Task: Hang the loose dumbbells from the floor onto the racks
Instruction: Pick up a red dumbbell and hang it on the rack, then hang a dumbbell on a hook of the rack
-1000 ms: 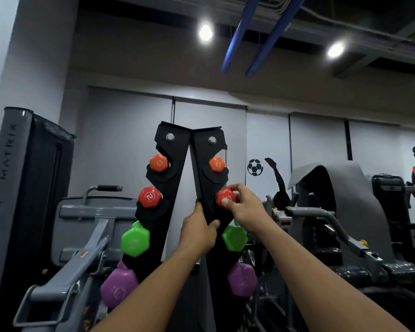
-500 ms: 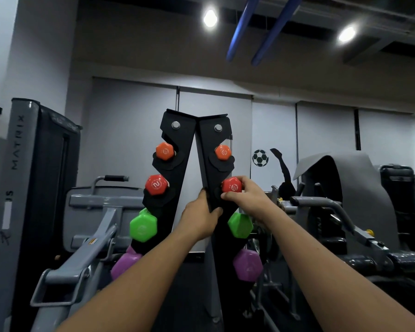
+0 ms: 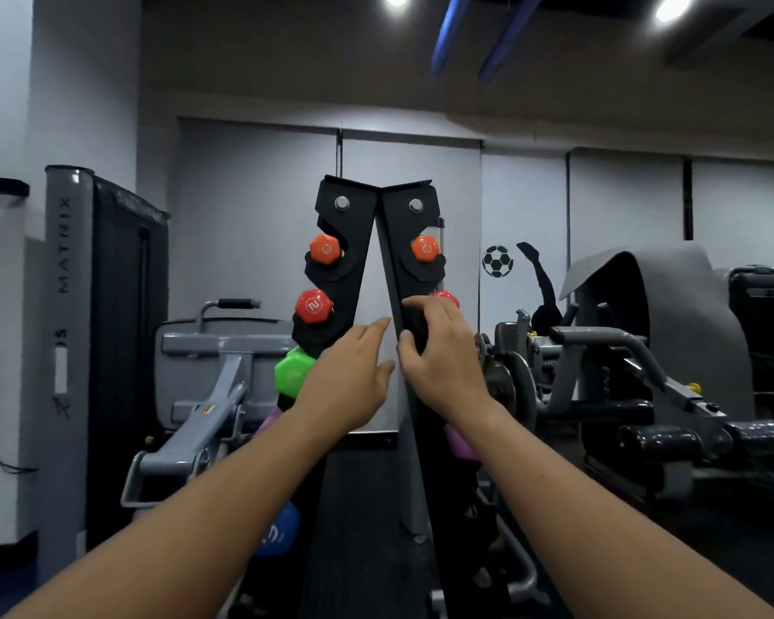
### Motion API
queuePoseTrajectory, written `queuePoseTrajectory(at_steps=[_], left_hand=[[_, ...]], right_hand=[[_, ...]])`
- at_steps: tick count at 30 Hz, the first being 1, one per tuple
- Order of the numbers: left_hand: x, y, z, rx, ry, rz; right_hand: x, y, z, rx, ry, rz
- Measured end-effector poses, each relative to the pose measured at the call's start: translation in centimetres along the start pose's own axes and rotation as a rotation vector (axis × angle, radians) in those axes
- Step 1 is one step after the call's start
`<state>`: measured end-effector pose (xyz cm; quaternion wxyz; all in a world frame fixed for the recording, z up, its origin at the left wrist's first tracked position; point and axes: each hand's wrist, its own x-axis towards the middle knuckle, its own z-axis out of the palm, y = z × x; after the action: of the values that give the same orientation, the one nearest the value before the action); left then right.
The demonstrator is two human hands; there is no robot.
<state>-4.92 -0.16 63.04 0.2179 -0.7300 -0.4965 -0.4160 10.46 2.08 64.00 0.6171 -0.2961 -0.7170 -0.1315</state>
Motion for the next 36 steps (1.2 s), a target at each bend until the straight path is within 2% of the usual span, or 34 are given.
queuePoseTrajectory(at_steps=[5,13,19,23,36], left_hand=[[-3.0,-0.5,-0.9,0.06,0.029,0.01],[-14.5,-0.9,2.0,0.029,0.004,-0.115],[-29.3,-0.2,8.2,0.007,-0.226,-0.231],[-35.9,-0.9,11.5,0.013,-0.377,-0.309],[-47.6,-2.9,19.4,0.06,-0.787,-0.595]], right_hand=[[-2.8,-0.6,-0.1,-0.01,-0.004,0.002],[-13.4,-0.9,1.4,0.003,-0.136,0.118],[-29.9,-0.8,2.0,0.061,-0.326,0.347],[-38.0,-0.4,2.7,0.027,-0.457,0.467],[-51.1,2.7,4.4,-0.048,-0.818,0.791]])
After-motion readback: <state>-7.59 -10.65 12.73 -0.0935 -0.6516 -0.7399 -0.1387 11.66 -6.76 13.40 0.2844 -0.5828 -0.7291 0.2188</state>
